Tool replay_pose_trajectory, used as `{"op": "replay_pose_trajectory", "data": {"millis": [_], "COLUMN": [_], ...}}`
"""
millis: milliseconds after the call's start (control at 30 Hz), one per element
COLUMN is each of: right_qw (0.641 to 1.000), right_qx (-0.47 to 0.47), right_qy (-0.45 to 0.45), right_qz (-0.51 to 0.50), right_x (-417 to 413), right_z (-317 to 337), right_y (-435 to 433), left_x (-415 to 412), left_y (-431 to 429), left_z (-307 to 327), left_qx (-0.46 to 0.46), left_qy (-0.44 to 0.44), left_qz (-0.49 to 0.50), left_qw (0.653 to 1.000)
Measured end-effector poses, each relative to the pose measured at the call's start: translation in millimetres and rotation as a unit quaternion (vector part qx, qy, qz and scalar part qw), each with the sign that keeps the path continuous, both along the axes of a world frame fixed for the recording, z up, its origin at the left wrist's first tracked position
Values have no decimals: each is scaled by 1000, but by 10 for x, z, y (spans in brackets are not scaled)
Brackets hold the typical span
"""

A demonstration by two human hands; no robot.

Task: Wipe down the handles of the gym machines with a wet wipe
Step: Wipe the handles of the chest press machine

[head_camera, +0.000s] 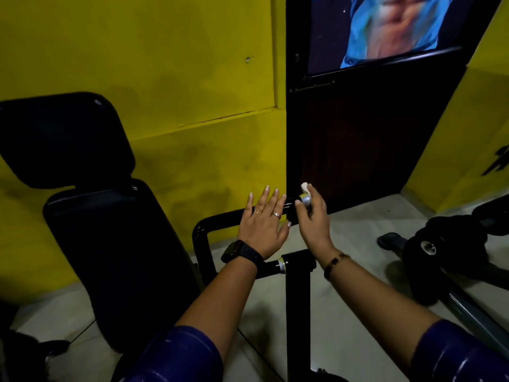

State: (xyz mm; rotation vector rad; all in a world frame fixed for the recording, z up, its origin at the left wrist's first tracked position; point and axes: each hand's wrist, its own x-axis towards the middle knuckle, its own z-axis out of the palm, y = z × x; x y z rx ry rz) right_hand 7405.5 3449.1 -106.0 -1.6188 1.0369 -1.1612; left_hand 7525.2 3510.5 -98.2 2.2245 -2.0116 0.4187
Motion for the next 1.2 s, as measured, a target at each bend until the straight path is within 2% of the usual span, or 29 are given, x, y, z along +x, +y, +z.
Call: {"op": "replay_pose_trajectory", "data": {"millis": [33,100,200,333,400,567,700,800,900,967,1033,1133,1200], "right_qw": [999,983,925,848,842,898,912,941,965,960,946,922,862], "right_qx": [39,150,267,380,397,383,361,272,136,46,16,-53,-180], "right_qy": [-14,-109,-271,-365,-363,-212,-126,-46,43,125,208,269,374], "right_qz": [0,2,-15,-59,-33,43,149,197,220,245,248,273,291], "right_x": [10,62,170,412,581,1029,1320,1386,1308,1238,1159,1009,928], "right_z": [11,1,-36,-28,-2,-24,-100,-165,-198,-303,-445,-567,-603], "right_y": [-63,-95,62,278,404,779,1072,1171,1181,1186,1233,1292,1249], "left_x": [6,55,179,447,558,798,913,919,890,855,810,737,727], "left_y": [12,63,228,563,721,1050,1258,1410,1486,1479,1461,1452,1414], "left_z": [-20,-67,-147,-270,-311,-363,-418,-481,-554,-549,-522,-520,-577], "left_qx": [1,-4,-28,-38,-41,-45,-33,14,51,45,30,-2,-44], "left_qy": [-7,-25,-38,-59,-45,30,147,272,300,289,280,220,149], "left_qz": [0,-1,-3,13,39,97,115,158,168,168,167,171,174], "left_qw": [1000,1000,999,997,997,994,982,949,938,941,945,960,972]}}
